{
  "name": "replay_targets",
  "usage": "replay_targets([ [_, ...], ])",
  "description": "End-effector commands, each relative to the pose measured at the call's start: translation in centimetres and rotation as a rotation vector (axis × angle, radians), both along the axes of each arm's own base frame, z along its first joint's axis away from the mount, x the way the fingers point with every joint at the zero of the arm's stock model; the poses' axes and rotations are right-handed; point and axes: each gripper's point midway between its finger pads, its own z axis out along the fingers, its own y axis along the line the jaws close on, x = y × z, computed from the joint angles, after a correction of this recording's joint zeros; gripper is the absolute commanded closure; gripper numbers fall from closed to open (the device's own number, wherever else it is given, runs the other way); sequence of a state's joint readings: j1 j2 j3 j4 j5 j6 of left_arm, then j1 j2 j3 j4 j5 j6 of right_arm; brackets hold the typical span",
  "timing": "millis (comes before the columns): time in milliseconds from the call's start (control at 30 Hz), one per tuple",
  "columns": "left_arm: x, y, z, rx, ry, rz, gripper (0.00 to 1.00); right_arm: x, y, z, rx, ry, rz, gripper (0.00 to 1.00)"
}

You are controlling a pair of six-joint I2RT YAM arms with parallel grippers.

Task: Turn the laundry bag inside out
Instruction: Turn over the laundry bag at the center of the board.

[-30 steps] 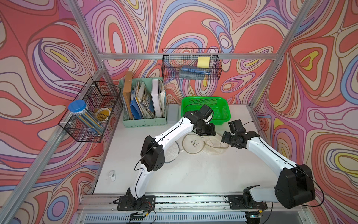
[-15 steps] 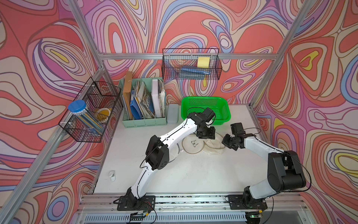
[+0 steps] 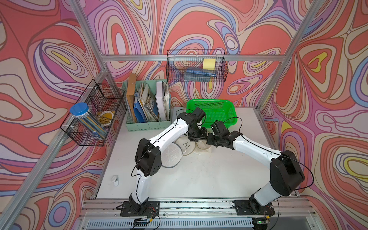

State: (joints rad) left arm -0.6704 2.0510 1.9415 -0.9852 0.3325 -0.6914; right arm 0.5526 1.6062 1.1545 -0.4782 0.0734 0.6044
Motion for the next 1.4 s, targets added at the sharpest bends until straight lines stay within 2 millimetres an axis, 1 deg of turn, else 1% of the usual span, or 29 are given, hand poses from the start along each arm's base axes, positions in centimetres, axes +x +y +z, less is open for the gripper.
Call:
replay_targets([
  [0,0.0,-0.4,0.0,-0.036,0.045,0.053,0.33,0.2,1.1,1.0,-0.005,-0.054,0.045,1.00],
  [67,0.6,0.1,-0.6,-0.041,0.073,0.097,0.31,0.1,1.5,0.6,0.011,-0.055,0.070,1.00],
  [100,0.8,-0.1,-0.9,-0.063,0.085,0.104,0.29,-0.1,1.8,0.5,0.020,-0.056,0.088,1.00],
  [233,1.6,-2.1,-1.2,-0.164,0.109,0.095,0.29,-0.7,2.8,0.4,0.053,-0.088,0.153,1.00],
  [367,2.2,-3.9,-2.6,-0.208,0.169,0.089,0.31,-1.0,2.9,0.4,0.058,-0.113,0.180,1.00],
  [533,2.5,-5.3,-3.9,-0.230,0.194,0.075,0.36,-1.1,3.3,0.4,0.061,-0.117,0.217,1.00],
  [600,2.6,-5.5,-4.6,-0.233,0.212,0.074,0.40,-1.1,3.3,0.4,0.058,-0.120,0.217,1.00],
  [667,2.5,-5.7,-5.0,-0.236,0.223,0.072,0.46,-1.1,3.1,0.3,0.047,-0.117,0.210,1.00],
  [700,2.4,-5.8,-5.0,-0.240,0.221,0.068,0.52,-1.0,3.0,0.3,0.046,-0.118,0.208,1.00],
  [733,2.4,-5.9,-5.1,-0.242,0.221,0.068,0.61,-1.1,3.0,0.3,0.044,-0.118,0.209,1.00],
  [767,2.4,-6.0,-5.1,-0.253,0.224,0.070,0.74,-1.1,3.0,0.2,0.046,-0.118,0.206,1.00],
  [800,2.5,-6.1,-4.9,-0.260,0.222,0.071,0.83,-1.1,2.9,0.2,0.044,-0.117,0.206,1.00],
  [833,2.6,-6.2,-4.8,-0.261,0.219,0.073,0.88,-1.1,2.9,0.2,0.044,-0.114,0.203,0.99],
  [867,2.7,-6.1,-4.6,-0.262,0.214,0.075,0.94,-1.2,2.8,0.3,0.041,-0.113,0.199,0.94],
  [900,2.6,-6.1,-4.4,-0.262,0.211,0.075,1.00,-1.3,2.6,0.5,0.040,-0.112,0.197,0.85],
  [933,2.7,-6.0,-4.2,-0.263,0.207,0.074,1.00,-1.4,2.4,0.9,0.036,-0.117,0.190,0.75],
  [1000,2.6,-5.8,-3.7,-0.265,0.204,0.075,1.00,-1.8,1.5,1.8,0.019,-0.136,0.169,0.60],
  [1100,2.5,-5.6,-2.6,-0.275,0.194,0.072,1.00,-2.7,0.0,3.6,0.020,-0.172,0.141,0.51],
  [1167,2.4,-5.5,-1.8,-0.286,0.188,0.071,1.00,-3.4,-0.9,4.4,0.041,-0.179,0.126,0.49],
  [1233,2.3,-5.6,-0.7,-0.305,0.182,0.069,1.00,-3.6,-2.1,4.5,0.093,-0.153,0.090,0.51],
  [1367,1.9,-5.6,1.8,-0.344,0.160,0.056,1.00,-3.4,-4.6,2.0,0.253,-0.054,0.006,0.57],
])
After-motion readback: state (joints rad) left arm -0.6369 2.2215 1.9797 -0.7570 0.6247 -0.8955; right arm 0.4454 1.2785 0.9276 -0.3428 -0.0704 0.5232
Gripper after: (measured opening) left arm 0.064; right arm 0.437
